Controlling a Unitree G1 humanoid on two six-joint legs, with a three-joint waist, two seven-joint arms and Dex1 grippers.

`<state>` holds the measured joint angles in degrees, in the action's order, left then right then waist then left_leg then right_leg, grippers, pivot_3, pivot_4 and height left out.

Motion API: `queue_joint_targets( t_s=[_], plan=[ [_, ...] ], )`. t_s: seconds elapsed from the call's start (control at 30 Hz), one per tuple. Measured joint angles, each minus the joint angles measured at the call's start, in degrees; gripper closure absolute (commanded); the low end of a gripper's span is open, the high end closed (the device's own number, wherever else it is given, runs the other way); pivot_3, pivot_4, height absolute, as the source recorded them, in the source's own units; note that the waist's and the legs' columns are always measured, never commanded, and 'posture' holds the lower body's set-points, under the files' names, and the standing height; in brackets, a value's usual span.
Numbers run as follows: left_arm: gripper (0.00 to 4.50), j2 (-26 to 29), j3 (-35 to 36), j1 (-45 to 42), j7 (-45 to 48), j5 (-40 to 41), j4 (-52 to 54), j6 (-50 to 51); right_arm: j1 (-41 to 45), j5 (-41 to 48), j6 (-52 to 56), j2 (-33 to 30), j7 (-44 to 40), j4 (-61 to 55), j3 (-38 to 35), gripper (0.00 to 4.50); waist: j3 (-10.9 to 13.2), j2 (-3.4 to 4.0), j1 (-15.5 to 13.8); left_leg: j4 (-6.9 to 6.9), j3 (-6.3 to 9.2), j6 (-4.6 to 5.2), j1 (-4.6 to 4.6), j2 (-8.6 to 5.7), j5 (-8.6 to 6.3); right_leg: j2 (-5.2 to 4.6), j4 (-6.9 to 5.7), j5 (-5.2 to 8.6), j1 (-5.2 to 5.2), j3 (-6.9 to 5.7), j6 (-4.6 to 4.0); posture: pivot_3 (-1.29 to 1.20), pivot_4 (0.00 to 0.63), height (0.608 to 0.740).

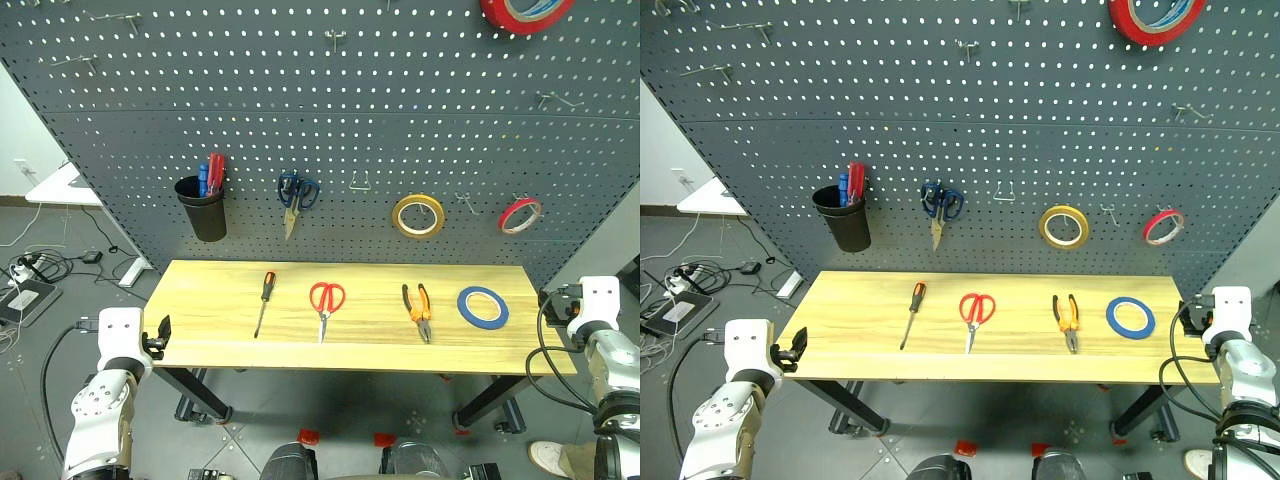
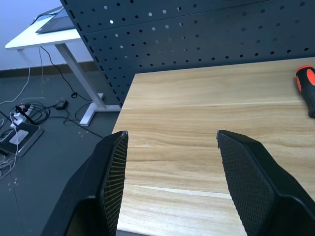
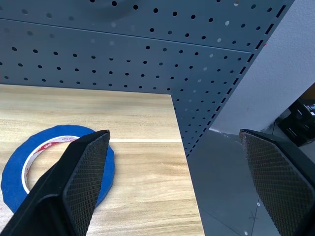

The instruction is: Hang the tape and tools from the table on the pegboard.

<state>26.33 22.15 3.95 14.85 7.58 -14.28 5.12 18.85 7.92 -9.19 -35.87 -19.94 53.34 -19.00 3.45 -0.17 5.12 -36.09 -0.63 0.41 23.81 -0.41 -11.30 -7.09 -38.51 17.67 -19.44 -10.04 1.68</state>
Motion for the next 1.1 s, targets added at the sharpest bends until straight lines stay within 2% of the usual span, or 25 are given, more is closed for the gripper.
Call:
queue_joint_targets(
  t_s=[0.27, 0.37, 0.53, 0.57, 0.6, 0.73, 0.8, 0.93, 1.1],
  plan=[
    [1.47, 0.3, -0.5, 0.5, -0.4, -1.5, -0.3, -0.9, -0.2, 0.0, 0.0, 0.1, -1.8, -0.8, 0.5, 0.0, 0.0, 0.0, 0.0, 0.0, 0.0, -0.03, 0.0, 0.0, -0.02, 0.0, 0.01, 0.0, 0.0, 0.0, 0.0, -0.19, 0.0, 0.74],
    [1.47, 0.5, -2.5, 2.4, 0.3, -3.1, 0.9, -1.9, -2.3, 0.0, 0.3, 0.2, -5.7, -6.3, 2.3, 0.0, 0.0, -0.01, 0.1, 0.01, 0.0, -0.04, 0.01, 0.01, -0.02, 0.0, 0.01, 0.0, -0.04, 0.01, 0.0, -0.21, 0.015, 0.74],
    [1.47, 1.2, -6.8, 2.4, 4.1, -3.8, 6.6, -1.7, -7.0, 0.2, 5.6, 1.7, -10.6, -20.3, 5.9, 0.0, 1.0, -0.01, -0.1, 0.0, 0.03, -0.09, -0.03, 0.06, -0.06, 0.0, 0.03, 0.0, -0.25, 0.02, 0.0, -0.24, 0.095, 0.74],
    [1.47, 1.5, -7.3, 1.3, 4.8, -3.7, 7.5, -1.4, -7.8, 0.2, 7.4, 1.9, -11.2, -23.7, 7.0, 0.0, 1.5, 0.05, -0.1, -0.01, 0.03, -0.09, 0.0, 0.07, -0.06, 0.0, 0.02, 0.0, -0.26, 0.02, 0.0, -0.24, 0.095, 0.74],
    [1.47, 1.6, -7.8, -0.1, 5.3, -3.6, 8.4, -0.7, -8.7, 0.1, 9.2, 2.0, -11.7, -26.8, 7.8, 0.0, 2.1, 0.12, -0.3, -0.02, 0.03, -0.09, -0.01, 0.07, -0.05, -0.01, 0.01, 0.0, -0.25, 0.02, 0.01, -0.25, 0.128, 0.74],
    [1.47, 2.2, -11.6, -6.5, 8.9, -3.4, 11.6, 2.7, -9.1, -0.3, 17.3, 2.2, -12.8, -34.8, 11.8, 0.0, 4.6, 0.2, -0.4, -0.04, -0.07, 0.0, 0.12, 0.07, 0.0, 0.0, -0.05, -0.03, -0.21, 0.13, 0.05, -0.26, 0.169, 0.74],
    [1.47, 2.6, -14.6, -9.1, 11.2, -3.5, 12.8, 3.2, -8.8, -1.0, 20.9, 2.3, -12.6, -36.9, 13.7, 0.0, 5.5, 0.18, -0.4, -0.01, -0.25, 0.3, 0.15, 0.07, 0.16, 0.01, -0.06, -0.03, -0.22, 0.23, 0.04, -0.28, 0.211, 0.74],
    [1.47, 3.0, -20.7, -15.8, 17.6, -3.4, 13.5, 4.2, -3.7, -2.9, 29.6, 2.6, -11.9, -37.7, 16.8, 0.0, 8.2, 0.04, -0.1, 0.09, -0.5, 0.35, 0.38, 0.12, 0.12, 0.02, -0.12, -0.05, -0.59, 0.29, 0.03, -0.3, 0.246, 0.74],
    [1.47, -1.7, -30.3, -26.8, 25.5, -3.6, 8.9, 1.8, 9.7, -6.0, 32.7, 4.6, -11.8, -26.5, 21.3, 0.0, 10.6, -0.35, 0.0, 0.05, -0.88, 0.36, 0.49, 0.12, 0.13, 0.03, -0.2, -0.22, -0.8, 0.39, -0.25, -0.3, 0.282, 0.74]
  ],
)
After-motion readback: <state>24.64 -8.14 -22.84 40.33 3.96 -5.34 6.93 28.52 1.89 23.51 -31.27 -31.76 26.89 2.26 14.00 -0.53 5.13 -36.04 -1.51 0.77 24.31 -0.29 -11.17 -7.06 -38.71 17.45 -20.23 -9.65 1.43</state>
